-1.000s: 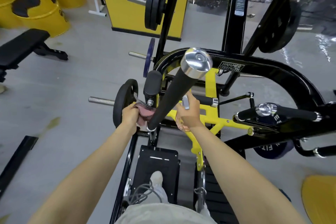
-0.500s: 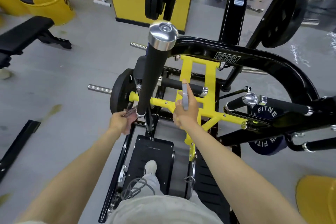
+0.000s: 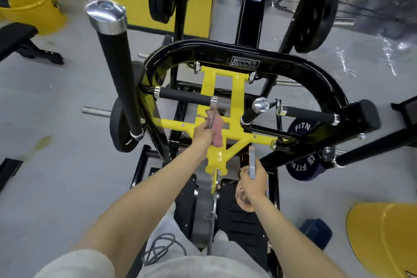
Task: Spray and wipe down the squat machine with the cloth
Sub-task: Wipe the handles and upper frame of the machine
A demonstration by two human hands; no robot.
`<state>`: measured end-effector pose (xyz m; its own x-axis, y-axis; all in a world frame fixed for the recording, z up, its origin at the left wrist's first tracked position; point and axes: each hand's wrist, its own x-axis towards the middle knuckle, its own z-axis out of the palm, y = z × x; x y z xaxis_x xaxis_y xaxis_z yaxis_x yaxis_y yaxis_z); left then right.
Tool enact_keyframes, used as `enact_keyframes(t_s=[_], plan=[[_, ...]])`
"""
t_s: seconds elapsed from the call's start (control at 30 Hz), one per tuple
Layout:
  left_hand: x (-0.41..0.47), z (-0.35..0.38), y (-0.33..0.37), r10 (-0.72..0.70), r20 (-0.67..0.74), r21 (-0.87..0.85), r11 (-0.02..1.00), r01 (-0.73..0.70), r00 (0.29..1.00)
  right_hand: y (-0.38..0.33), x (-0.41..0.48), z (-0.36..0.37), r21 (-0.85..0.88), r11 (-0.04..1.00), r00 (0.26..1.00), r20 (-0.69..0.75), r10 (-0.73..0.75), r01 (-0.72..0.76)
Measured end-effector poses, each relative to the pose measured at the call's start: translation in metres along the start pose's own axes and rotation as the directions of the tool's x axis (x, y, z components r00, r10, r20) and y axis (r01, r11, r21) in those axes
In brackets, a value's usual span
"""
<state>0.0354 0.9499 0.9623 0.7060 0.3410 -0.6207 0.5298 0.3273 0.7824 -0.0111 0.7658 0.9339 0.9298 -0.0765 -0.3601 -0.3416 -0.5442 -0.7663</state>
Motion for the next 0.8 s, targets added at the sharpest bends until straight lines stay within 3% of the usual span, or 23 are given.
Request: enact_keyframes(t_s=[0.2, 0.4, 0.67, 0.8], plan=[[0.013, 0.089, 0.021, 0.106, 0.028, -0.039, 0.994, -0.105, 0.994, 0.033, 0.004, -0.042, 0.100, 0.991, 0.989, -0.107, 0.098, -0.088], [0.032, 0.100, 0.012, -0.001, -0.038, -0.134, 0.991, -0.004, 0.999, 0.051, 0.001, -0.050, 0.134, 0.978, 0.975, -0.135, 0.177, -0.159], [0.034, 0.114, -0.002, -0.072, -0.075, -0.069, 0.995, 0.067, 0.995, 0.056, -0.004, -0.043, 0.202, 0.956, 0.967, -0.101, 0.236, -0.212], [0.023, 0.113, -0.011, -0.205, 0.177, 0.010, 0.978, 0.206, 0.963, 0.060, -0.005, -0.047, 0.183, 0.958, 0.968, -0.078, 0.239, -0.221]])
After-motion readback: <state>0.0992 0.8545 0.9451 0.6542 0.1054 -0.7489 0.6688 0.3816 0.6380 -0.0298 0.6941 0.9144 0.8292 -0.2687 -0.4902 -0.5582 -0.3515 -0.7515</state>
